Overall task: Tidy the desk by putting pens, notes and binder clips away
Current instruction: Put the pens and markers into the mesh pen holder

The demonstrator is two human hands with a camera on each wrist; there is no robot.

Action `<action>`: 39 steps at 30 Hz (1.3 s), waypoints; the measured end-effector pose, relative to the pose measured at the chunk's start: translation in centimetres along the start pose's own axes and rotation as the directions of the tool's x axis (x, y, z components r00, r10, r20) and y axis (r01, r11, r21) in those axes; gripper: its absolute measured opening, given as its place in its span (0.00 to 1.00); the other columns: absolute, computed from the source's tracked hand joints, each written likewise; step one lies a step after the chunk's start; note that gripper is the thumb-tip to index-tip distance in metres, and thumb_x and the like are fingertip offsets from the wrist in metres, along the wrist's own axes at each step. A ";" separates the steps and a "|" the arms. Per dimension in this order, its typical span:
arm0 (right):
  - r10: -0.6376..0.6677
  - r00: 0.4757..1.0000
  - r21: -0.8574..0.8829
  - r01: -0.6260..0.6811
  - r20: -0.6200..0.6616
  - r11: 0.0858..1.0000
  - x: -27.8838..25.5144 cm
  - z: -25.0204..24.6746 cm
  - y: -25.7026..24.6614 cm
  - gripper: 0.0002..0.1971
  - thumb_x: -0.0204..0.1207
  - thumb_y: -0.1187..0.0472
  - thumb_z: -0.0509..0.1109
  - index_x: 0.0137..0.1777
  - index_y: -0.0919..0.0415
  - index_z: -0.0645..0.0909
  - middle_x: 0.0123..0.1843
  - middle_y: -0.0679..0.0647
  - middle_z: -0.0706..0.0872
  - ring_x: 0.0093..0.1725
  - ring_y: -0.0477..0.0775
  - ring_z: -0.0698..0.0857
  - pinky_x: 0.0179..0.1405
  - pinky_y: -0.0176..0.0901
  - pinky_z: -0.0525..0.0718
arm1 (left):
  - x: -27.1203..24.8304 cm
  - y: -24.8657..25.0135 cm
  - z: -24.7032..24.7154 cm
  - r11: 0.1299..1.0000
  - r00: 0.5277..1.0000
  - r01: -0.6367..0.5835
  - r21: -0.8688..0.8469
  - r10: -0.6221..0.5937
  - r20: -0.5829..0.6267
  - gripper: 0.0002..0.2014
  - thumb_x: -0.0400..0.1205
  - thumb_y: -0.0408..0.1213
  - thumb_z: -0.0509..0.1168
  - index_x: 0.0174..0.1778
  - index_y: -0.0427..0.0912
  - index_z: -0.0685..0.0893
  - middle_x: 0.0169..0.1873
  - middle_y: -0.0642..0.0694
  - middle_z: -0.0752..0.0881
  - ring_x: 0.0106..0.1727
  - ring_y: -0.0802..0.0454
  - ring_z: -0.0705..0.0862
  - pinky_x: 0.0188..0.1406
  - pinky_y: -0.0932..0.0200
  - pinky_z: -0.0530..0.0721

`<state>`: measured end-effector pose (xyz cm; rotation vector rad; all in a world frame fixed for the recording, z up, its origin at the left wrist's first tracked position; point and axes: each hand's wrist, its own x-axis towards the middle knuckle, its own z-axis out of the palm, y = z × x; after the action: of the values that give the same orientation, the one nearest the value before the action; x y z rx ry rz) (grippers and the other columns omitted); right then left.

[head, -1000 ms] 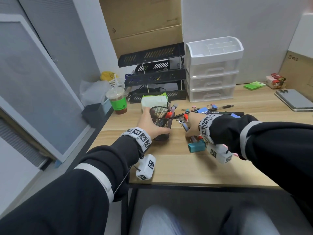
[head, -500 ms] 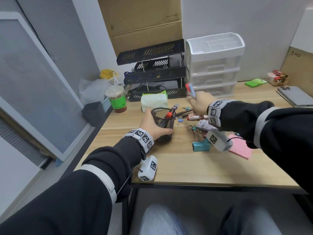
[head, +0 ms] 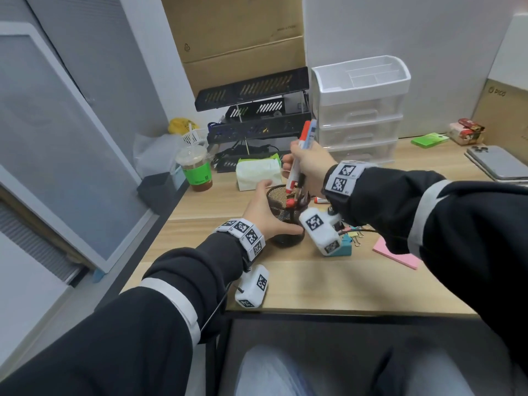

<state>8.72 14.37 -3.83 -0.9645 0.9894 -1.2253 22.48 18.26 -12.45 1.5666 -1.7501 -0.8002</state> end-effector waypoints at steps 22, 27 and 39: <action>-0.098 0.995 -0.632 0.088 0.019 0.770 0.5 -5.6 -2.3 0.05 0.81 0.69 0.64 0.45 0.62 0.79 0.47 0.60 0.86 0.42 0.55 0.88 0.41 0.44 0.88 | 0.9 2.6 -0.9 0.960 0.994 -0.102 0.262 0.109 -0.014 0.43 0.59 0.50 0.78 0.72 0.53 0.72 0.61 0.51 0.75 0.59 0.51 0.81 0.58 0.48 0.87; 0.018 0.999 -0.999 0.028 0.028 0.020 2.2 -10.7 0.4 0.13 0.77 0.68 0.68 0.61 0.60 0.81 0.58 0.56 0.86 0.55 0.57 0.85 0.57 0.47 0.85 | 1.6 3.0 -1.7 0.863 0.999 -0.052 0.503 0.048 0.021 0.27 0.64 0.55 0.75 0.54 0.52 0.73 0.50 0.50 0.73 0.47 0.50 0.79 0.43 0.54 0.82; 0.126 0.992 -0.943 0.049 0.008 -0.329 3.1 -11.0 2.1 0.25 0.72 0.68 0.76 0.69 0.59 0.78 0.60 0.57 0.85 0.52 0.56 0.83 0.47 0.41 0.79 | 2.6 2.4 -0.9 0.862 0.992 -0.023 0.507 0.082 -0.094 0.27 0.62 0.59 0.72 0.51 0.51 0.74 0.45 0.52 0.74 0.45 0.51 0.78 0.40 0.56 0.78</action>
<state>-0.99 10.92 -9.29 -2.2721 2.0077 0.2604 21.61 15.92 -9.81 1.8399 -2.0123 -0.2154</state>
